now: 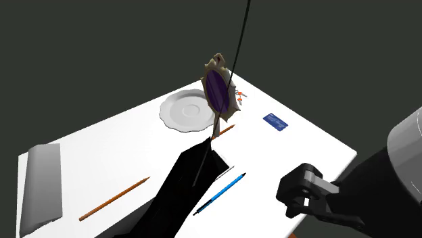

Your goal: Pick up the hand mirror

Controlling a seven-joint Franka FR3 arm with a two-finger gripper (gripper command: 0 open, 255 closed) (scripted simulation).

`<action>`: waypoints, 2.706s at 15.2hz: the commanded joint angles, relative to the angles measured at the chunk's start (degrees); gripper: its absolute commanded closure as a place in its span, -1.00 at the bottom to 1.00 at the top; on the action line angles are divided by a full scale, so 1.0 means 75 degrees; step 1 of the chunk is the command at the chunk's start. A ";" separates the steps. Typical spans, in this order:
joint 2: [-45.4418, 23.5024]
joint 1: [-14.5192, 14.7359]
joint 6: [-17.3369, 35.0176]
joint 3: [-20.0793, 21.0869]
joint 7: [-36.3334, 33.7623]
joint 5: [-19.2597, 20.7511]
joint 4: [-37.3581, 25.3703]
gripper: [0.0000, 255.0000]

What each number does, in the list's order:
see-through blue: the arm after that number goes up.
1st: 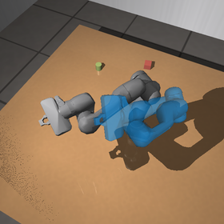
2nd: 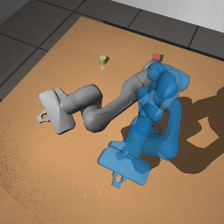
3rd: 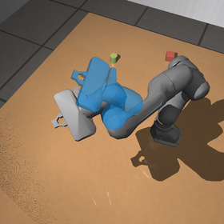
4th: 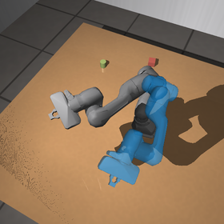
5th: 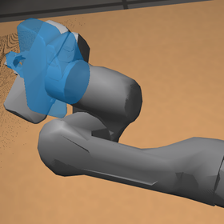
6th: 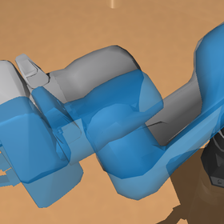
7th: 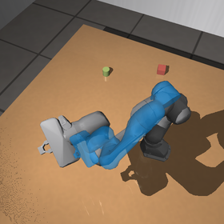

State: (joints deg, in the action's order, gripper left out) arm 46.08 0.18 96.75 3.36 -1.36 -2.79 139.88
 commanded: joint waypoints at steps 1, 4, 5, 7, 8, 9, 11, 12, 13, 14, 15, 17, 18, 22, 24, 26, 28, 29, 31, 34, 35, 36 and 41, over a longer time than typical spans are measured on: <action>0.0000 0.0000 0.0000 0.0000 0.0000 0.0000 0.0000 -1.00; -0.0622 0.0382 0.0830 -0.0213 0.0901 -0.0131 -0.0135 -1.00; -0.0832 0.0515 0.1086 -0.0279 0.1207 -0.0191 -0.0200 -1.00; -0.1254 0.0792 0.1561 -0.0408 0.1826 -0.0334 -0.0357 -1.00; -0.1463 0.0936 0.1780 -0.0471 0.2140 -0.0416 -0.0447 -1.00; -0.1671 0.1083 0.1986 -0.0532 0.2457 -0.0506 -0.0546 -1.00; -0.2078 0.1377 0.2358 -0.0644 0.3103 -0.0711 -0.0764 -1.00; -0.2277 0.1525 0.2524 -0.0696 0.3431 -0.0825 -0.0882 -1.00; -0.2471 0.1674 0.2676 -0.0746 0.3762 -0.0946 -0.1006 -1.00; -0.2662 0.1826 0.2815 -0.0795 0.4096 -0.1072 -0.1136 -1.00; -0.2848 0.1973 0.2940 -0.0837 0.4433 -0.1207 -0.1270 -1.00; -0.3205 0.2271 0.3151 -0.0920 0.5112 -0.1487 -0.1549 -1.00; -0.3376 0.2415 0.3237 -0.0954 0.5454 -0.1635 -0.1693 -1.00; -0.4002 0.2956 0.3456 -0.1043 0.6826 -0.2254 -0.2291 -1.00; -0.4125 0.3059 0.3573 -0.1050 0.7131 -0.2401 -0.2321 -1.00; -0.4152 0.3068 0.3764 -0.1049 0.7208 -0.2450 -0.2147 -1.00; -0.4187 0.3081 0.3954 -0.1050 0.7288 -0.2502 -0.1981 -1.00; -0.4206 0.3088 0.4050 -0.1051 0.7328 -0.2530 -0.1900 -1.00; -0.4240 0.3099 0.4200 -0.1053 0.7394 -0.2576 -0.1775 -1.00; -0.4254 0.3102 0.4203 -0.1050 0.7390 -0.2576 -0.1787 1.00; -0.4253 0.3102 0.4206 -0.1050 0.7392 -0.2577 -0.1782 1.00; -0.4253 0.3102 0.4205 -0.1049 0.7391 -0.2576 -0.1783 1.00; -0.4253 0.3102 0.4205 -0.1050 0.7392 -0.2576 -0.1783 1.00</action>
State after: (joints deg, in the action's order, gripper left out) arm 14.20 23.44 128.29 -4.52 54.08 -22.12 126.49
